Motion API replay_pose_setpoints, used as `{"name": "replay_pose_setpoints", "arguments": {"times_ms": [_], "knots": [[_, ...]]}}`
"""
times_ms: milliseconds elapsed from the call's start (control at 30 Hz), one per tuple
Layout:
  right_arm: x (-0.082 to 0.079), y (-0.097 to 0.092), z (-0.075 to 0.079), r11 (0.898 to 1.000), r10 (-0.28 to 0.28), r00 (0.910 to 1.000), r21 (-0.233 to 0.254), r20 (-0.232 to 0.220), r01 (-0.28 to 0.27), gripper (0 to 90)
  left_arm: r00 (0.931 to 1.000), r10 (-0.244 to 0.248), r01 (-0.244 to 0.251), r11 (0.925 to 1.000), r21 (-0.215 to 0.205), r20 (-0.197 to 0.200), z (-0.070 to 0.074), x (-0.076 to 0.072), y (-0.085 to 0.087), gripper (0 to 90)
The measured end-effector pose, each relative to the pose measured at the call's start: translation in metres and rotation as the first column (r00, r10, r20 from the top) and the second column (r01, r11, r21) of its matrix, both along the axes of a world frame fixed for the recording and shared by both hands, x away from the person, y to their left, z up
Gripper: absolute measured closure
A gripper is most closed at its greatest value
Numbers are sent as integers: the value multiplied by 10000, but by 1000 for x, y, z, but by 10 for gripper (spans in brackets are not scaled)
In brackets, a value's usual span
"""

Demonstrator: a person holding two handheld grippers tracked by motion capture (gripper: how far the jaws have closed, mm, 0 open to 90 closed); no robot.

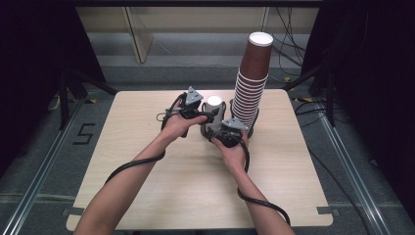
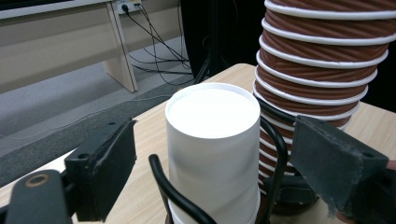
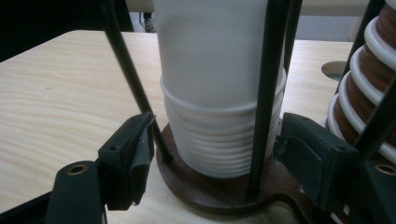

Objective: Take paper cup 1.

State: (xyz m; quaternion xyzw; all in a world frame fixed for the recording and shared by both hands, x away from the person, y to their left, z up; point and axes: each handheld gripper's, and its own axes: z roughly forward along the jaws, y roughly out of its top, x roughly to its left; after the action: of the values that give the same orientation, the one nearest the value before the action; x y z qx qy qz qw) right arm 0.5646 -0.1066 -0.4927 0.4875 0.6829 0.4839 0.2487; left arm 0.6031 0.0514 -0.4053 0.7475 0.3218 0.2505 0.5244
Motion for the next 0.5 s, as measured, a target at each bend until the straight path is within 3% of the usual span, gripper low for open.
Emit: {"name": "replay_pose_setpoints", "arguments": {"times_ms": [233, 400, 500], "knots": [[7, 5, -1, 9997, -177, 9997, -159, -174, 174, 276, 9999, 76, -75, 9999, 155, -107, -3, 9, -5, 141], [9, 8, -3, 9994, -223, 9997, -278, 21, 224, 273, 10000, 74, -71, 9994, 349, -67, -4, 12, -6, 142], [7, 11, -3, 9978, -561, 9984, -360, 49, 562, 289, 9999, 127, -123, 9994, 327, -111, -5, 13, -7, 143]]}}
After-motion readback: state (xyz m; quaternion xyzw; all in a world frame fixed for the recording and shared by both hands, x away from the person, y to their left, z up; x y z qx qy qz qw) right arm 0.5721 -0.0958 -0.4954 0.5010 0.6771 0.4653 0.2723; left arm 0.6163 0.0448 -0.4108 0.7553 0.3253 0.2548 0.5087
